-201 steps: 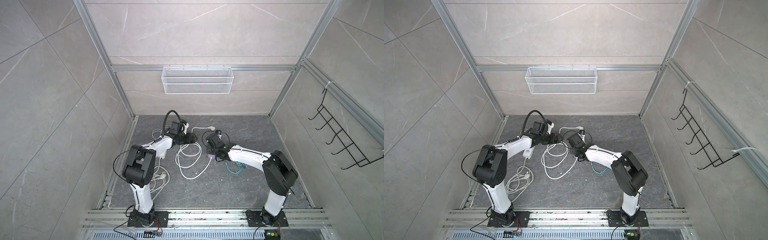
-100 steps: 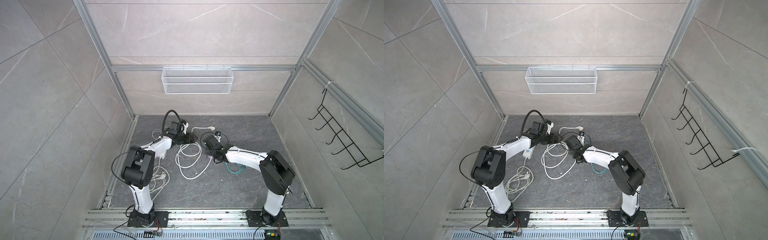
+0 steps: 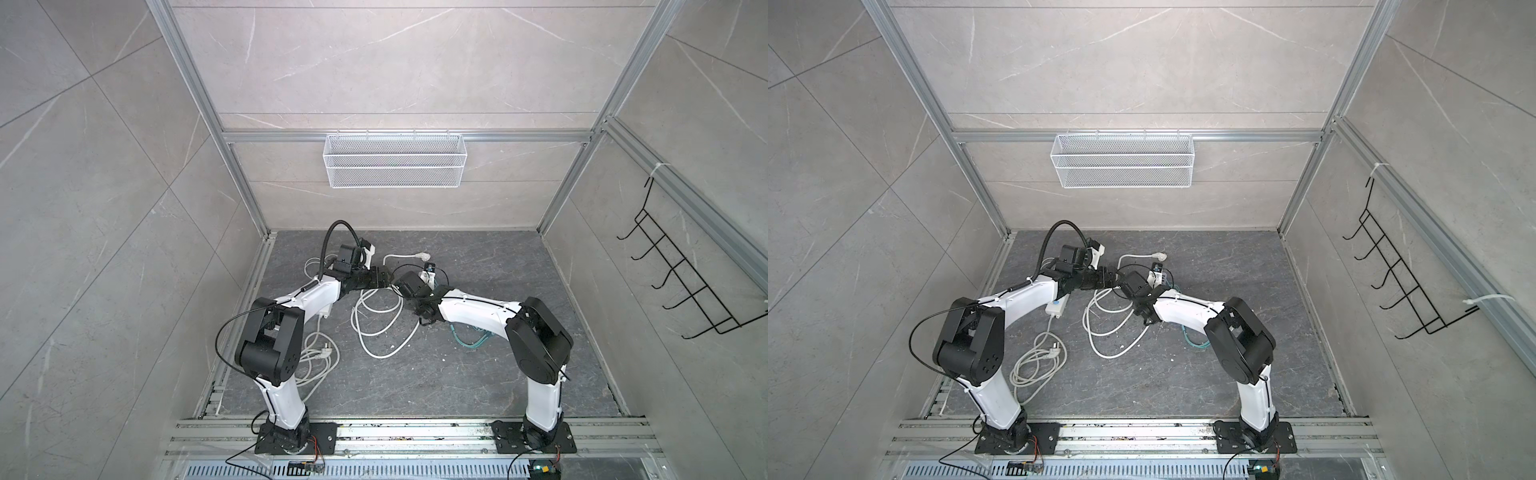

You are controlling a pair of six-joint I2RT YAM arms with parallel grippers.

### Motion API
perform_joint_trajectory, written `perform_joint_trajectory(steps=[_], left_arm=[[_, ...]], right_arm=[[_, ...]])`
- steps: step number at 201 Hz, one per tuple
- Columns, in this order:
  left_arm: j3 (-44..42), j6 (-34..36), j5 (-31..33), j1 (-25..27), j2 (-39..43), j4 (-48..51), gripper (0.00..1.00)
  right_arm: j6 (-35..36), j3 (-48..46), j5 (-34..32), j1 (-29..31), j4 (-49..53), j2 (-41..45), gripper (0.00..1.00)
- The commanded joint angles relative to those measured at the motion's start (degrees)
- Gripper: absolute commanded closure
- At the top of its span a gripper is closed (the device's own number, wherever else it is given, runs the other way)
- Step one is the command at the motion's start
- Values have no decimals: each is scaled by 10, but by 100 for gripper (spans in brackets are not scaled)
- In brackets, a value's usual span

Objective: Insert the plug
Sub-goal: 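Align the charger prongs with the socket beside the first charger, right gripper, then press the teal charger down into the socket with the right gripper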

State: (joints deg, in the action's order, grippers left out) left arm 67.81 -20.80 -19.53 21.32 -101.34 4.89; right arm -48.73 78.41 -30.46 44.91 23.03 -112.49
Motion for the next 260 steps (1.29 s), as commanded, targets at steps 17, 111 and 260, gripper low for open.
perform_joint_trajectory(steps=[17, 111, 260], left_arm=[[-17, 8, 54, -1, 53, -17, 15], [-57, 13, 101, -1, 105, -19, 15], [-77, 15, 162, -2, 149, 3, 14]], right_arm=[[-28, -3, 15, 1, 95, -63, 97], [-47, 0, 50, 19, 155, -126, 98], [9, -2, 109, 20, 125, -124, 97]])
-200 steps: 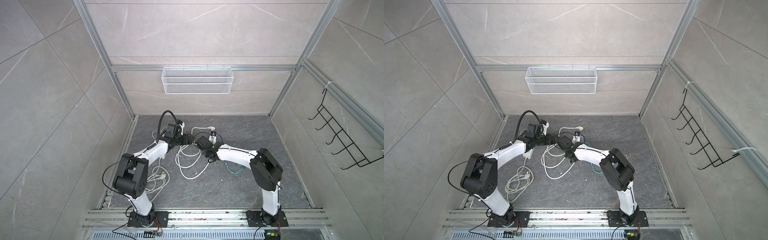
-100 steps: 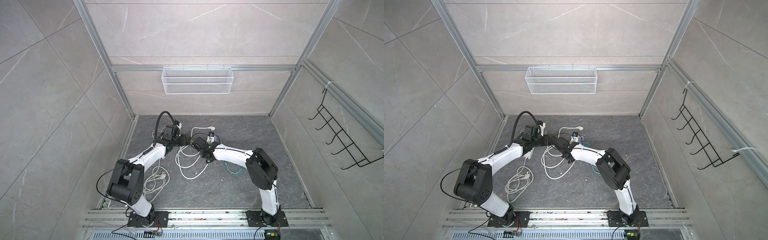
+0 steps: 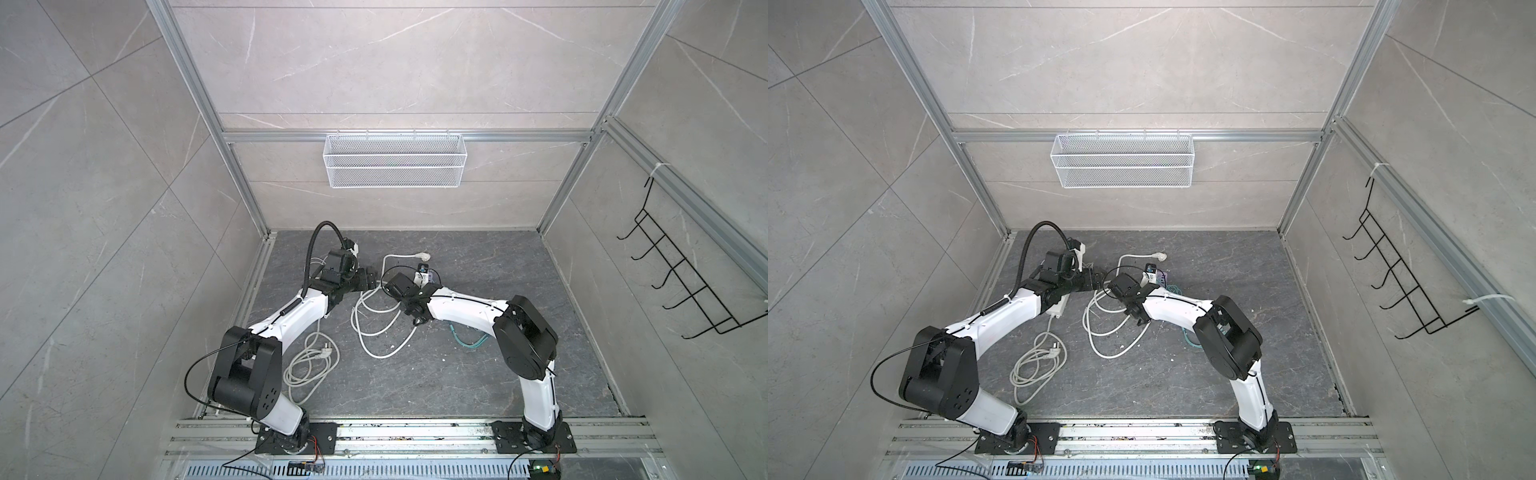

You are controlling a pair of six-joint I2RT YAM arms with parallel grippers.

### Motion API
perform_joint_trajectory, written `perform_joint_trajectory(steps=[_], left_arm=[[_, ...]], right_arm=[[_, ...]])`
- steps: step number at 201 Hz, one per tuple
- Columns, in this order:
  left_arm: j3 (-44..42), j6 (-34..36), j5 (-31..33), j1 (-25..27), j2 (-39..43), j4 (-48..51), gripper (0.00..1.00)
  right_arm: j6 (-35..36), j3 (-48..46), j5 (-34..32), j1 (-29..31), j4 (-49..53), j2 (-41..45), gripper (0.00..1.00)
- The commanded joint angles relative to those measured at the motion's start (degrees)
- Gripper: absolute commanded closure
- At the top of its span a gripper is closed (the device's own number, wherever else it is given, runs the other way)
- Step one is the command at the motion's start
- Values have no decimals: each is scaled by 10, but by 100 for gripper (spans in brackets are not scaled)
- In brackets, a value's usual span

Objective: Insert the plug
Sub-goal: 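Press the teal charger down into the socket with the right gripper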

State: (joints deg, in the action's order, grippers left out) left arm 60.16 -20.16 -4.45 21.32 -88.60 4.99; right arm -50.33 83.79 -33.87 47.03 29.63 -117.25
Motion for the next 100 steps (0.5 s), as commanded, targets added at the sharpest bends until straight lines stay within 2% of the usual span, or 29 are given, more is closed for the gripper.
perform_joint_trajectory(steps=[1, 32, 82, 100], left_arm=[[-1, 8, 12, -2, 22, 2, 14], [1, 16, 20, -2, 24, 7, 14], [4, 23, 27, -3, 21, 8, 14], [4, 27, 31, -3, 21, 3, 14]], right_arm=[[26, -56, 144, -1, 58, -77, 97], [67, -53, 180, -1, 16, -83, 97], [62, -72, 179, 0, 16, -67, 96], [111, -83, 193, 9, -21, -56, 95]])
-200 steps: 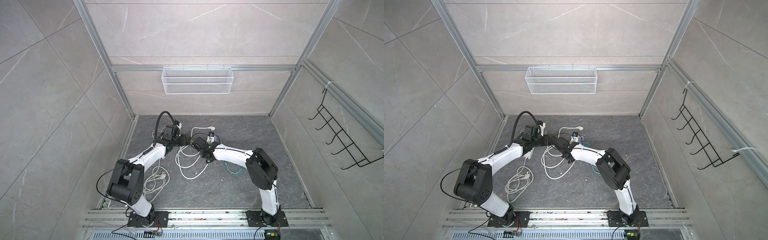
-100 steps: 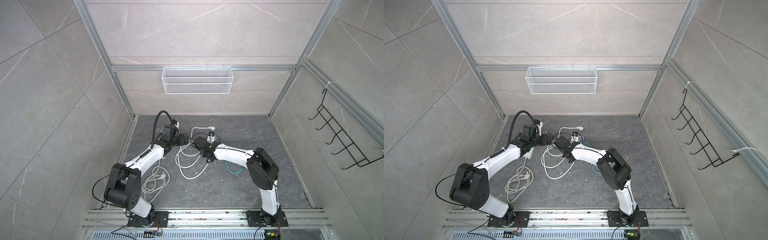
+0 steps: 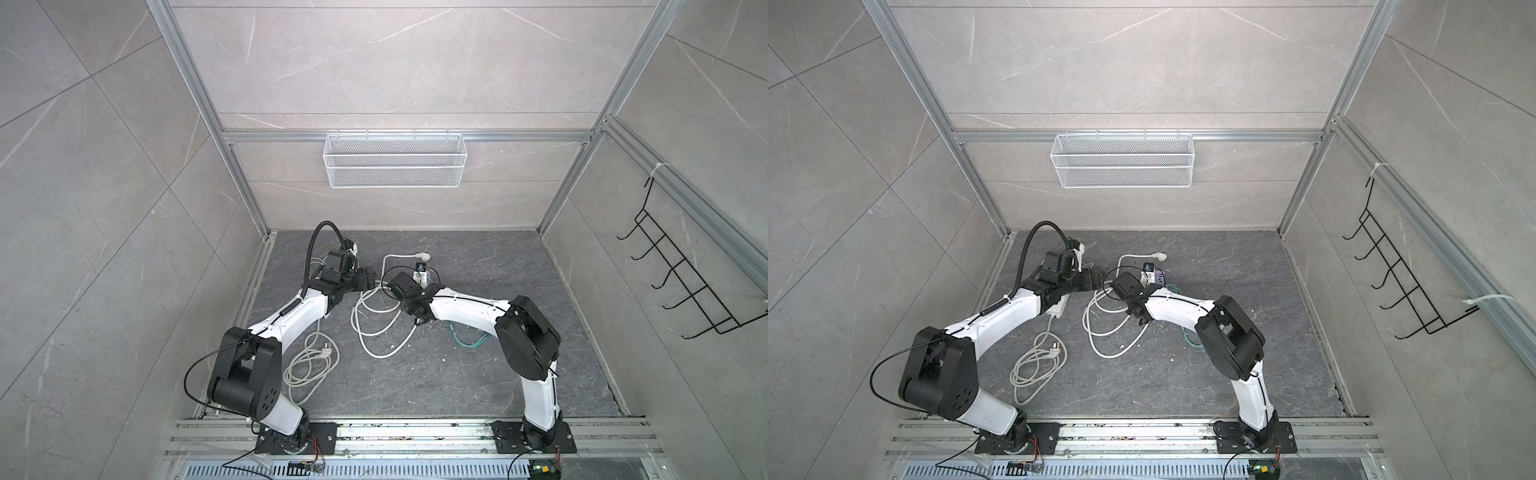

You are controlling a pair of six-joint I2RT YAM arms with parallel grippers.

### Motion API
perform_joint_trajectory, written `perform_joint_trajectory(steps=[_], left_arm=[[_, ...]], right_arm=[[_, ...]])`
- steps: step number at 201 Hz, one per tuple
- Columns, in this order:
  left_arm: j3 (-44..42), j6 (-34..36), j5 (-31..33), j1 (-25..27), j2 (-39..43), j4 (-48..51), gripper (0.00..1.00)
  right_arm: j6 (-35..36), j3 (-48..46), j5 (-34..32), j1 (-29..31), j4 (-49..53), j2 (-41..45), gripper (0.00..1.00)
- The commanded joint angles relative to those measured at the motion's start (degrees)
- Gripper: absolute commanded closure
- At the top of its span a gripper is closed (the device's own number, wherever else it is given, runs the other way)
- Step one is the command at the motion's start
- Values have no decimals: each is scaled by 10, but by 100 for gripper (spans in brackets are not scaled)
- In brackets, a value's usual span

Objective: Insert the plug
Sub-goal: 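Press the teal charger down into the socket with the right gripper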

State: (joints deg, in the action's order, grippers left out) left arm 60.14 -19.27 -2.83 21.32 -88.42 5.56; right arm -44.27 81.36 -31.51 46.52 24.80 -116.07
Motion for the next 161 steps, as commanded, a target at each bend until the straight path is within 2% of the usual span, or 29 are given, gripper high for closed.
perform_joint_trajectory(steps=[1, 17, 48, 106, 161], left_arm=[[4, 18, 15, -3, 19, -2, 14], [9, 21, 16, -3, 18, 4, 14], [10, 23, 18, -3, 19, 5, 14], [16, 24, 13, -4, 11, 6, 14], [9, 22, 10, -3, 9, 2, 14]], right_arm=[[51, -57, 170, 14, 29, -68, 95], [75, -30, 188, 15, 56, -80, 95], [100, -28, 222, 15, 42, -85, 96], [88, -17, 198, 15, 71, -89, 94], [96, -22, 162, 13, 76, -54, 81]])
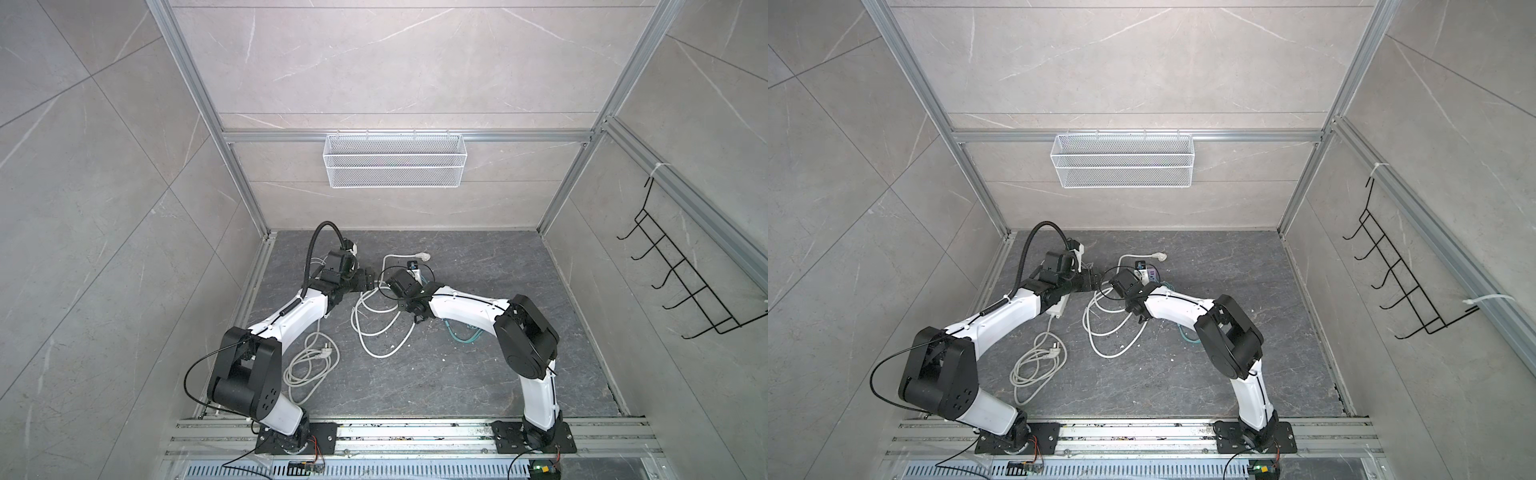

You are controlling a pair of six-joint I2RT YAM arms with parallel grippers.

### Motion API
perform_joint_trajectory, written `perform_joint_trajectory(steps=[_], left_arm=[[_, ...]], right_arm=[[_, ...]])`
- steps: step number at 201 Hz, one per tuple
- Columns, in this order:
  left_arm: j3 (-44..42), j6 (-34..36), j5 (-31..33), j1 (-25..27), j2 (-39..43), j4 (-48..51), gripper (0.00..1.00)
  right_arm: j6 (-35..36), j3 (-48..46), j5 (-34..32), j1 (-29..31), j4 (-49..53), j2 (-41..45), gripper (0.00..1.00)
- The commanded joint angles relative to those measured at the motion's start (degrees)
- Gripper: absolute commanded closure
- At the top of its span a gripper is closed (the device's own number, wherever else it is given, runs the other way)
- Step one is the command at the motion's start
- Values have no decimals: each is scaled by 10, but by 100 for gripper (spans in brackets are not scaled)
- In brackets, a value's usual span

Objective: Insert the plug

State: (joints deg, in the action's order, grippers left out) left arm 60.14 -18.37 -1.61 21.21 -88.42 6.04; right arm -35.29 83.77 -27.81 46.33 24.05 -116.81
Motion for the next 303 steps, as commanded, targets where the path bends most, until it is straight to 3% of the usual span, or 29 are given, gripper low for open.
perform_joint_trajectory(steps=[1, 50, 62, 86, 142, 229, 249, 303], left_arm=[[10, 12, -2, -2, 9, -2, 14], [11, 7, -12, -2, 2, -9, 14], [12, 7, -14, -2, -1, -10, 14], [13, 8, -14, -2, -1, -9, 14], [10, 15, 10, -7, 9, 4, 13], [-24, 1, 73, -66, 82, 37, 8], [-42, 2, 99, -73, 112, 37, 7], [-90, 7, 219, -94, 194, 30, 2]], right_arm=[[7, -46, 125, 14, 84, -46, 80], [11, -56, 114, 10, 71, 0, 66], [14, -57, 112, 10, 71, 7, 57], [14, -63, 110, 9, 64, 24, 49], [-1, -74, 126, 9, 91, 76, 47], [20, -137, 170, 9, 141, 289, 45], [31, -152, 126, 9, 157, 350, 44], [101, -231, -89, 9, 114, 516, 40]])
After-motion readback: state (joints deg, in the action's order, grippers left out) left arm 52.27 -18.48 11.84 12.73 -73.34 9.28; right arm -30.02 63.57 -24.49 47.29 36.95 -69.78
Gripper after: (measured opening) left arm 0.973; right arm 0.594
